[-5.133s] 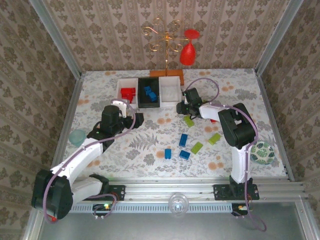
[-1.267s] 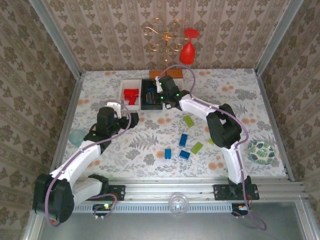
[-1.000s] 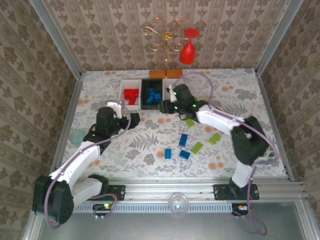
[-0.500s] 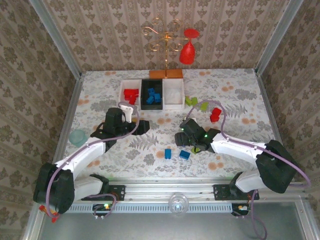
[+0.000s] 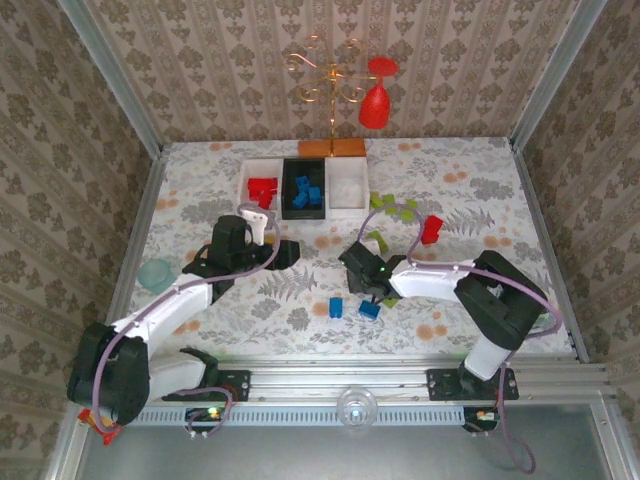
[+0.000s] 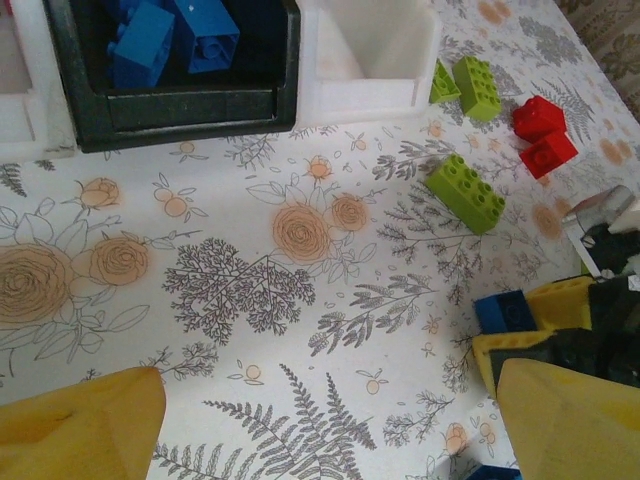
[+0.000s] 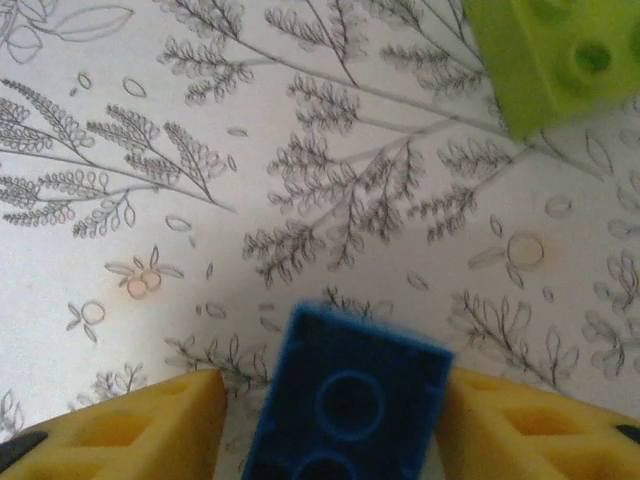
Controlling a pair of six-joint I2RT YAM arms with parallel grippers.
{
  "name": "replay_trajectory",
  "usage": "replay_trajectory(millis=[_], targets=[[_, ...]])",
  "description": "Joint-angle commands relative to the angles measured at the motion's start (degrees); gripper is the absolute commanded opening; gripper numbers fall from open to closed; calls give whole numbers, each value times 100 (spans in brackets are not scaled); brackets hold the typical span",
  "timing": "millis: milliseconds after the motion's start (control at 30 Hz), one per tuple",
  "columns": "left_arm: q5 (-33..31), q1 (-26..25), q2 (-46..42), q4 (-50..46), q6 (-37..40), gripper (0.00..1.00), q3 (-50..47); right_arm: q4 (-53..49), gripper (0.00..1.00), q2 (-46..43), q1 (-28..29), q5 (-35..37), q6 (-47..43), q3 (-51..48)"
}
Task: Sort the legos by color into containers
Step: Pick up the lego from the center of the table, then place the lego in the container.
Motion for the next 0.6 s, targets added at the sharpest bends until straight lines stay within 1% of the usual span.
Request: replay_trajectory(millis=[0, 100, 200, 367, 467, 567], targets=[[-98, 1, -156, -100, 186, 88, 34, 266, 46, 267, 89, 67, -19, 209], [-129, -3, -213, -126, 193, 88, 11, 372, 38, 206, 130, 73, -58, 245], [-206, 10, -299, -146, 200, 88, -24, 629, 33, 33, 125, 16, -243, 309], [-581, 176, -596, -117, 61, 88, -229, 1167, 30, 14, -26, -612, -696, 846], [-733, 412, -829, -84, -106, 89, -400, 1415, 30, 294, -188, -1037, -797, 1488], [-749, 595, -1041, -86, -228, 89, -522, 1626, 31, 712, -331, -1203, -877, 2210]])
